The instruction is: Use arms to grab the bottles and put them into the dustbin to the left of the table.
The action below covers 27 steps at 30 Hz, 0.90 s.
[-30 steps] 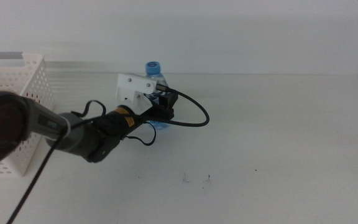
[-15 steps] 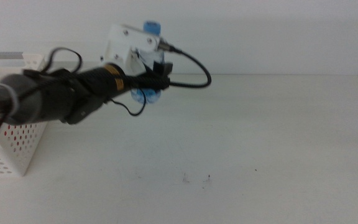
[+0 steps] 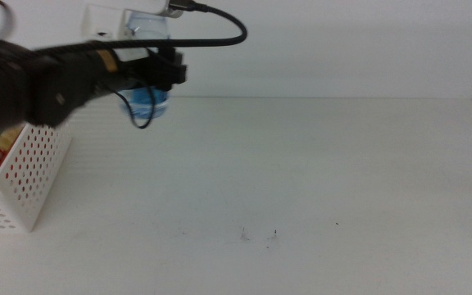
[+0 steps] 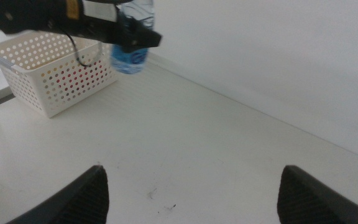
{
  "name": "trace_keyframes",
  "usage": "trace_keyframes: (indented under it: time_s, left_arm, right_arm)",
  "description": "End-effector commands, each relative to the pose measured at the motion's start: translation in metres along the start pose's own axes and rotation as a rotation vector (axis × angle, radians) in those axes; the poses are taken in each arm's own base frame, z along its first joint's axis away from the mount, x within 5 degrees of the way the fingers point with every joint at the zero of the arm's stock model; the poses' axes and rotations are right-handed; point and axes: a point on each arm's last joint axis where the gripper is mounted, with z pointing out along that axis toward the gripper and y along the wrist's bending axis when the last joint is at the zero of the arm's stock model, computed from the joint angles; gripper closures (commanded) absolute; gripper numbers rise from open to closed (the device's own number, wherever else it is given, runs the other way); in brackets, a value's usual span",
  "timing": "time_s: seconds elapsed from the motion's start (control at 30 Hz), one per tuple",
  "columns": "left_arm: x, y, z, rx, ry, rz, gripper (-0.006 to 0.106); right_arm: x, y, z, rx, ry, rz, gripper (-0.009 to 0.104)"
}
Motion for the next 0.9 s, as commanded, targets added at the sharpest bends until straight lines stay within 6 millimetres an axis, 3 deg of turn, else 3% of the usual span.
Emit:
trace_keyframes:
  time_s: [0.0,0.27,0.6,0.87]
  left_arm:
    - [-0.021,-0.001,-0.022,0.007,0.002,0.066,0.074]
    - [-0.067,0.020,-0.052,-0.027,0.172,0.086,0.074]
    - [-0.098,0.091,-0.088,-0.111,0.248,0.002,0.074]
    - [-0.099,0.150,-0.096,-0.184,0.330,-0.075,0.074]
  right_arm:
    - [-0.002,0.000,-0.001,0.000,-0.011,-0.005,0.011]
    - [-0.002,0.000,-0.001,0.000,-0.011,-0.005,0.011]
    - [-0.002,0.000,-0.001,0.000,-0.011,-0.005,0.011]
    - [-0.002,0.000,-0.001,0.000,-0.011,-0.005,0.011]
